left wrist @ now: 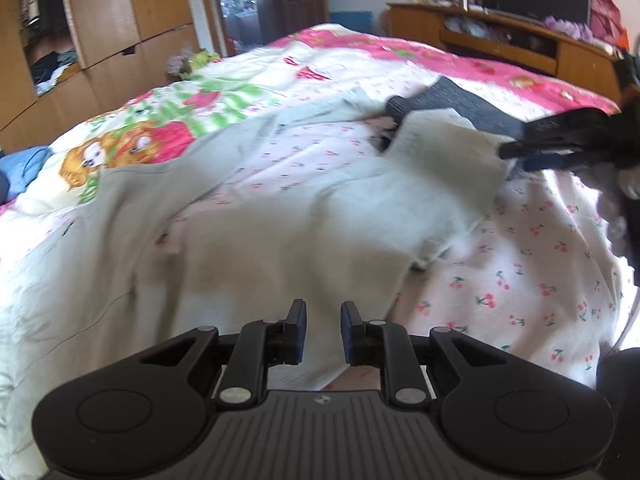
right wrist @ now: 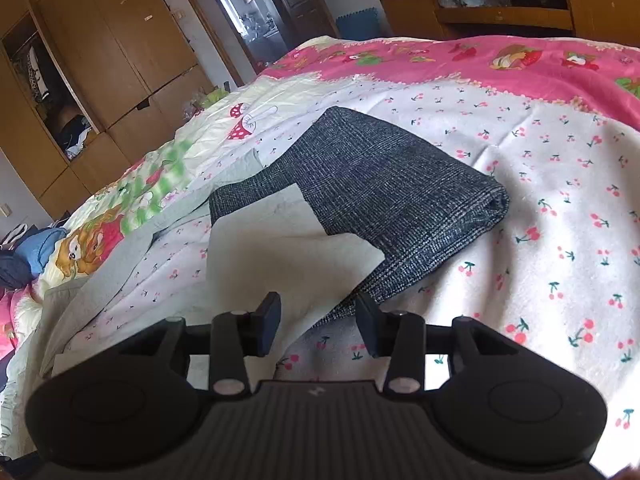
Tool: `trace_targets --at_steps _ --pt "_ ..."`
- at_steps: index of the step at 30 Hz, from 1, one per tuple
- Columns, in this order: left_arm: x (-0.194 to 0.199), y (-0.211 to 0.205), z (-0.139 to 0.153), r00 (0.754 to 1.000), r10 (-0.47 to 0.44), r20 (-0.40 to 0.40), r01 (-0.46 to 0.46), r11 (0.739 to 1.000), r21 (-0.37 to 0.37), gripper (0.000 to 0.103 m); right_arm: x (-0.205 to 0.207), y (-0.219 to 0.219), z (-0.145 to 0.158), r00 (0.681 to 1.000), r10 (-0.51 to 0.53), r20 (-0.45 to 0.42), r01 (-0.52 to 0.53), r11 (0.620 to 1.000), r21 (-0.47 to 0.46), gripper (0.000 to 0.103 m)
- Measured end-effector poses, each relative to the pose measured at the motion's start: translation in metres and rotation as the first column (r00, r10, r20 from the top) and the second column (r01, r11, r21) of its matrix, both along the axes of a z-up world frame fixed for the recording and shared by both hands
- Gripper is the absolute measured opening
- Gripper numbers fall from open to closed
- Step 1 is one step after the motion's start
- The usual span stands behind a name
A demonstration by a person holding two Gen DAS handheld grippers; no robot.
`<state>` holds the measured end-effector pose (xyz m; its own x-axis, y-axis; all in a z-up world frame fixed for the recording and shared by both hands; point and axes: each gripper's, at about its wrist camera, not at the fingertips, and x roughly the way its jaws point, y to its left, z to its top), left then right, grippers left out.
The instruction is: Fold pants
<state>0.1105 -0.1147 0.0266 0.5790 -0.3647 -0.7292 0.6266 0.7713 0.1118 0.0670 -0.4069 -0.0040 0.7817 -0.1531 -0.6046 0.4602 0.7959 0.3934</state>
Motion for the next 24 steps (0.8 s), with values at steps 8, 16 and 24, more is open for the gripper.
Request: trace_targets --at_steps 8,16,24 --pt "-0.015 -0.021 0.004 1.0 -0.03 0.0 0.03 0.998 0.063 0.034 -0.008 0.008 0.015 0.998 0.035 0.042 -0.03 0.992 -0.119 0.002" --pt "-0.021 -0.047 0.015 0.996 -0.084 0.026 0.082 0.995 0.057 0.04 -0.019 -0.002 0.046 0.999 0.031 0.013 -0.026 0.952 -0.306 0.003" --pt "-0.031 -0.06 0.007 0.991 -0.131 0.007 0.129 0.987 0.091 0.04 -0.03 -0.011 0.035 0.999 0.046 0.018 -0.04 0.963 -0.266 0.01"
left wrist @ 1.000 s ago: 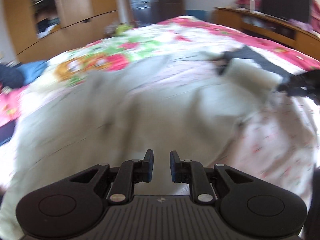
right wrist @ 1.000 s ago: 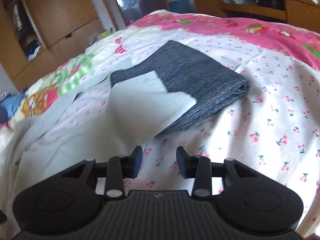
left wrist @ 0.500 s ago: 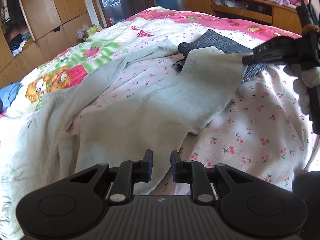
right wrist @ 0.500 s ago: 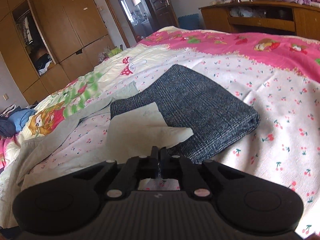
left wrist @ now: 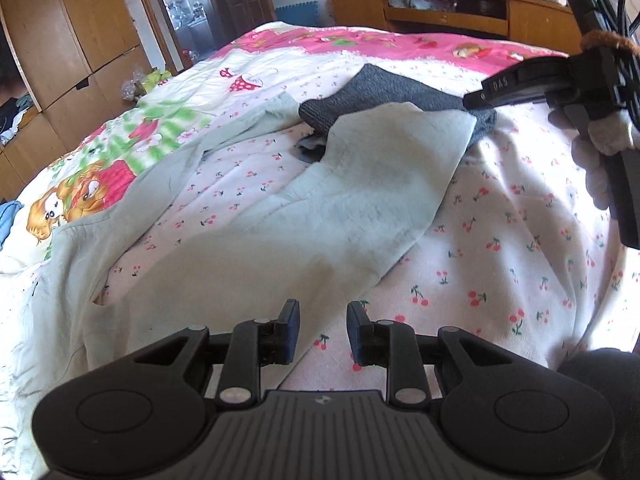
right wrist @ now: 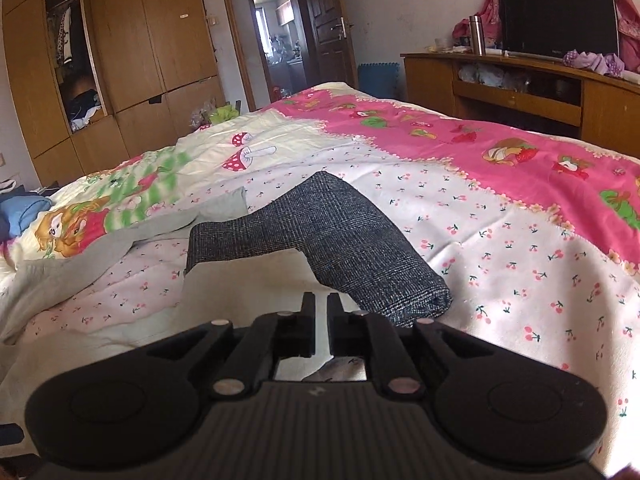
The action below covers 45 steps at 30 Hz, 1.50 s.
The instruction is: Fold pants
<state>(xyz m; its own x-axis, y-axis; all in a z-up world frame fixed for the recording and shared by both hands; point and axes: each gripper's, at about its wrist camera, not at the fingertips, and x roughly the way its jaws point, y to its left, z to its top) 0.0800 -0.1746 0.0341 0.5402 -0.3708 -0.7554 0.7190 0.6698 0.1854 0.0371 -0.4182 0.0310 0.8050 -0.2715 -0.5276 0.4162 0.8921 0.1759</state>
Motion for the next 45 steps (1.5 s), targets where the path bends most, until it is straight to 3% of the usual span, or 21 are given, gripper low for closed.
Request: trace_targets --at_steps 7,30,41,45 --pt "0.006 -0.004 -0.002 1.0 0.011 -0.004 -0.011 1.0 0.008 0.04 0.003 0.0 -0.002 1.0 0.003 0.019 -0.002 1.0 -0.016 0.01" --pt "0.008 -0.013 -0.005 1.0 -0.02 -0.01 0.02 1.0 0.0 0.04 0.006 -0.005 -0.01 0.997 -0.039 -0.071 0.031 0.993 -0.11 0.01" --pt "0.009 0.004 0.005 1.0 -0.006 0.008 0.006 1.0 -0.017 0.04 0.007 0.001 -0.007 0.992 -0.053 -0.114 0.034 0.986 -0.165 0.01" --pt "0.011 0.022 0.012 1.0 0.023 0.016 -0.022 0.999 -0.038 0.04 0.004 -0.001 -0.007 0.983 -0.087 -0.162 0.048 0.972 -0.232 0.01"
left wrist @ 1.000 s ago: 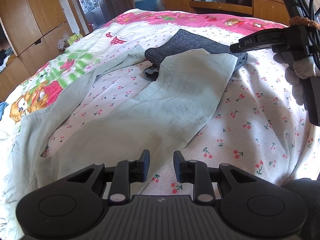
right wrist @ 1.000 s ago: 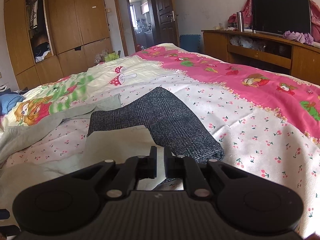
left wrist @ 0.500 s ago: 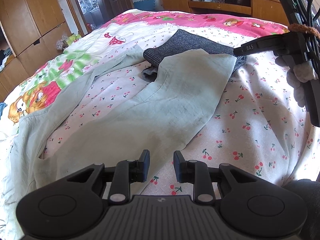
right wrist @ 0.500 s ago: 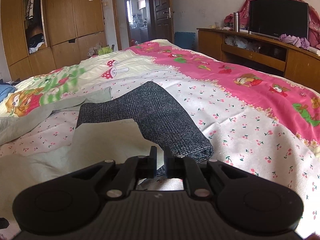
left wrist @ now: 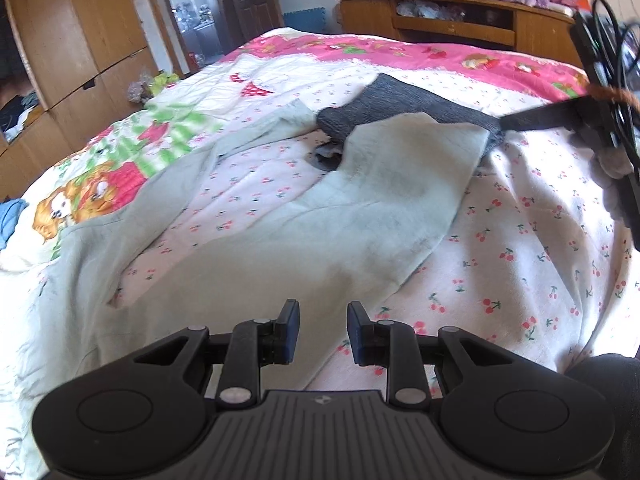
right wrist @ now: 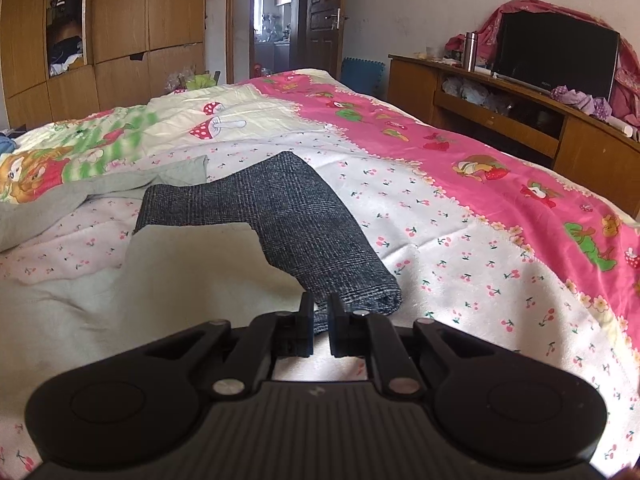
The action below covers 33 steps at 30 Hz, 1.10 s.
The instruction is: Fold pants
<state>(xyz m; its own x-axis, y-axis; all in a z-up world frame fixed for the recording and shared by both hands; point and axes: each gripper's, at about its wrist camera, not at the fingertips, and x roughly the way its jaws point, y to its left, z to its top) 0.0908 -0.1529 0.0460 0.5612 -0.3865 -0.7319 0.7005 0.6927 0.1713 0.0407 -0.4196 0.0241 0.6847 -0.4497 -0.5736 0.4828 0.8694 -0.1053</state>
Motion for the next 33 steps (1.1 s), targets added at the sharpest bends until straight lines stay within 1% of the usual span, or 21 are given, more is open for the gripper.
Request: trace_targets --at_steps 2,3,5,7,9,11,13,14,16,17,18,20,21,22,25,26,27,28,29,30,33 --pt "0.003 0.017 0.006 1.0 0.025 0.015 -0.025 1.0 -0.018 0.041 -0.005 -0.002 0.004 0.999 -0.03 -0.018 0.029 0.998 -0.053 0.01" --pt "0.005 0.027 0.008 0.999 0.04 0.028 -0.04 0.999 -0.025 0.041 -0.008 -0.001 0.01 0.999 -0.034 -0.012 0.033 0.996 -0.077 0.01" --pt "0.014 0.05 0.013 0.996 0.074 0.045 -0.072 0.997 -0.035 0.041 -0.01 0.008 0.026 1.0 -0.005 0.022 0.007 0.996 -0.084 0.01" --pt "0.028 0.075 0.015 0.991 0.12 0.053 -0.118 0.992 -0.046 0.041 -0.002 0.025 0.042 0.996 0.07 0.056 -0.067 0.997 -0.046 0.011" --pt "0.046 0.102 0.015 0.982 0.176 0.069 -0.172 0.983 -0.059 0.042 0.02 0.053 0.052 0.984 0.17 0.055 -0.169 0.985 -0.014 0.011" --pt "0.065 0.131 0.008 0.967 0.242 0.077 -0.237 0.969 -0.064 0.046 0.049 0.084 0.05 0.961 0.276 0.035 -0.277 0.96 0.037 0.011" --pt "0.088 0.162 -0.005 0.952 0.298 0.066 -0.295 0.954 -0.057 0.047 0.084 0.118 0.04 0.921 0.39 0.014 -0.389 0.916 0.1 0.01" --pt "0.1 0.176 -0.014 0.945 0.321 0.059 -0.319 0.947 -0.041 0.047 0.104 0.136 0.035 0.895 0.446 -0.002 -0.443 0.891 0.096 0.01" --pt "0.125 0.203 -0.029 0.934 0.355 0.04 -0.355 0.935 -0.001 0.047 0.147 0.174 0.026 0.836 0.547 -0.042 -0.545 0.837 0.046 0.01" --pt "0.137 0.216 -0.032 0.931 0.363 0.022 -0.363 0.932 -0.008 0.047 0.169 0.192 0.023 0.795 0.604 -0.056 -0.603 0.797 0.029 0.01" --pt "0.148 0.229 -0.032 0.928 0.373 0.009 -0.373 0.928 -0.018 0.047 0.193 0.21 0.019 0.742 0.667 -0.072 -0.667 0.745 0.016 0.01" --pt "0.173 0.254 -0.027 0.915 0.402 0.029 -0.401 0.915 -0.033 0.047 0.233 0.243 0.015 0.647 0.758 -0.088 -0.761 0.648 -0.014 0.016" --pt "0.186 0.264 -0.024 0.91 0.412 0.041 -0.411 0.911 -0.035 0.047 0.253 0.258 0.012 0.597 0.795 -0.104 -0.801 0.598 -0.025 0.022" --pt "0.2 0.277 -0.022 0.906 0.419 0.053 -0.418 0.908 -0.035 0.047 0.271 0.271 0.011 0.556 0.821 -0.127 -0.83 0.558 -0.024 0.028" --pt "0.245 0.303 -0.024 0.908 0.413 0.069 -0.416 0.909 0.024 0.048 0.317 0.306 0.007 0.451 0.869 -0.204 -0.887 0.462 0.004 0.031" --pt "0.259 0.31 -0.024 0.911 0.408 0.057 -0.41 0.911 0.032 0.048 0.329 0.314 0.008 0.414 0.88 -0.232 -0.903 0.429 0.012 0.032" --pt "0.273 0.317 -0.024 0.918 0.396 0.025 -0.397 0.917 0.035 0.048 0.341 0.323 0.008 0.375 0.888 -0.266 -0.919 0.394 0.02 0.036" --pt "0.286 0.323 -0.025 0.924 0.382 0.002 -0.382 0.923 0.04 0.049 0.35 0.331 0.008 0.346 0.889 -0.298 -0.93 0.368 0.016 0.041" --pt "0.295 0.327 -0.025 0.929 0.371 -0.001 -0.37 0.928 0.051 0.051 0.359 0.338 0.008 0.325 0.888 -0.326 -0.937 0.348 0.012 0.043" --pt "0.302 0.331 -0.025 0.936 0.352 -0.001 -0.351 0.934 0.069 0.057 0.365 0.343 0.008 0.304 0.885 -0.353 -0.944 0.329 0.013 0.044" --pt "0.317 0.341 -0.026 0.952 0.306 0.017 -0.306 0.947 0.098 0.066 0.389 0.358 0.0 0.253 0.874 -0.416 -0.952 0.301 0.054 0.047"
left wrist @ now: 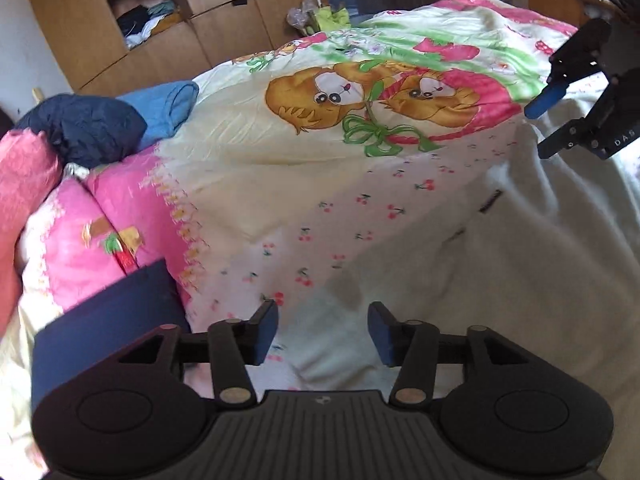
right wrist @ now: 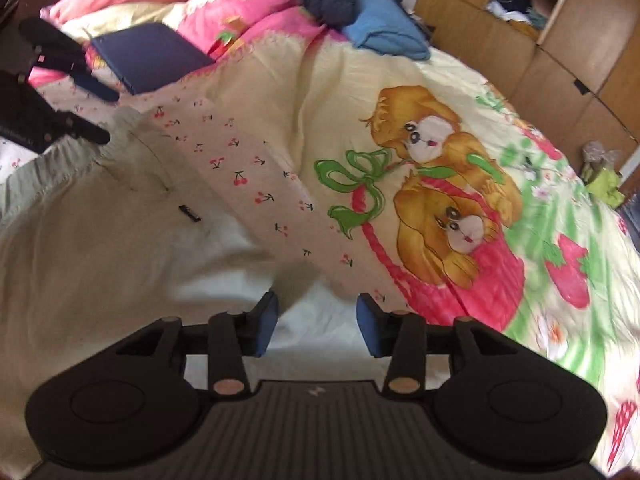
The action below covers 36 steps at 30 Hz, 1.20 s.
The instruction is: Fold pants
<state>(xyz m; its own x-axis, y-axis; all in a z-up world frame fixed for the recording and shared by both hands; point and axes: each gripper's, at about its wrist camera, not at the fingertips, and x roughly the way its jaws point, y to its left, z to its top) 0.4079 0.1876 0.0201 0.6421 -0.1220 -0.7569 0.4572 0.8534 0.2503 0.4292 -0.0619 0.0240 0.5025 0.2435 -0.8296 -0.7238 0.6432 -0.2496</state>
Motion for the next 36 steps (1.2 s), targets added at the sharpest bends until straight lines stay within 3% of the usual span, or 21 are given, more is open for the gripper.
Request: trace_targets --at_steps 2,6,7,8,9,10,15,18,20,23,28,31,36 --pt "0.013 0.007 -0.006 0.997 -0.044 -0.064 0.043 0.999 -0.015 0.071 0.01 0.007 -0.011 0.998 0.022 -0.058 -0.024 0.999 -0.033 0.047" --pt "0.023 0.003 -0.028 0.98 -0.113 -0.166 0.121 0.992 0.04 0.067 0.018 0.014 -0.034 0.992 0.06 -0.107 -0.071 0.992 -0.104 0.045" --pt "0.022 0.002 -0.03 0.979 -0.122 -0.164 0.131 0.99 0.045 0.064 0.02 0.012 -0.035 0.992 0.054 -0.115 -0.065 0.993 -0.096 0.041" --pt "0.021 0.0 -0.03 0.98 -0.118 -0.158 0.127 0.991 0.045 0.053 0.021 0.01 -0.034 0.992 0.043 -0.116 -0.052 0.995 -0.08 0.039" --pt "0.019 -0.002 -0.03 0.983 -0.107 -0.149 0.114 0.993 0.035 0.041 0.021 0.007 -0.034 0.993 0.025 -0.112 -0.033 0.996 -0.077 0.018" --pt "0.017 -0.003 -0.028 0.986 -0.095 -0.139 0.099 0.995 0.027 0.037 0.021 0.004 -0.034 0.993 0.005 -0.116 -0.014 0.997 -0.077 0.003" --pt "-0.005 -0.005 -0.011 0.996 -0.062 -0.061 0.064 0.997 0.045 0.023 -0.006 -0.003 -0.018 0.999 -0.012 -0.051 0.008 0.997 -0.073 0.003" --pt "-0.029 0.0 0.021 0.999 -0.044 -0.014 0.044 0.999 -0.026 0.023 -0.026 -0.013 0.006 0.999 -0.024 -0.029 0.023 1.0 -0.015 0.003" --pt "-0.055 0.002 0.048 0.998 -0.065 0.015 0.066 0.994 -0.089 0.023 -0.048 -0.019 0.024 1.0 -0.021 -0.012 0.021 0.999 0.024 0.003" --pt "-0.107 -0.002 0.077 0.995 -0.09 0.038 0.094 0.988 -0.123 0.023 -0.093 -0.026 0.05 1.0 0.003 -0.001 -0.003 0.997 0.078 0.003" --pt "-0.189 0.0 0.087 0.998 -0.063 0.016 0.064 0.99 -0.126 0.023 -0.193 -0.043 0.067 1.0 0.017 -0.005 -0.016 0.986 0.163 0.003" --pt "-0.232 0.002 0.077 0.999 -0.026 0.023 0.028 0.995 -0.094 0.023 -0.251 -0.051 0.054 0.998 0.037 -0.055 -0.025 0.979 0.202 0.003" --pt "-0.275 0.012 0.031 0.996 0.074 0.046 -0.073 0.997 -0.027 0.023 -0.32 -0.034 -0.008 0.992 0.016 -0.124 0.006 0.985 0.17 0.003"
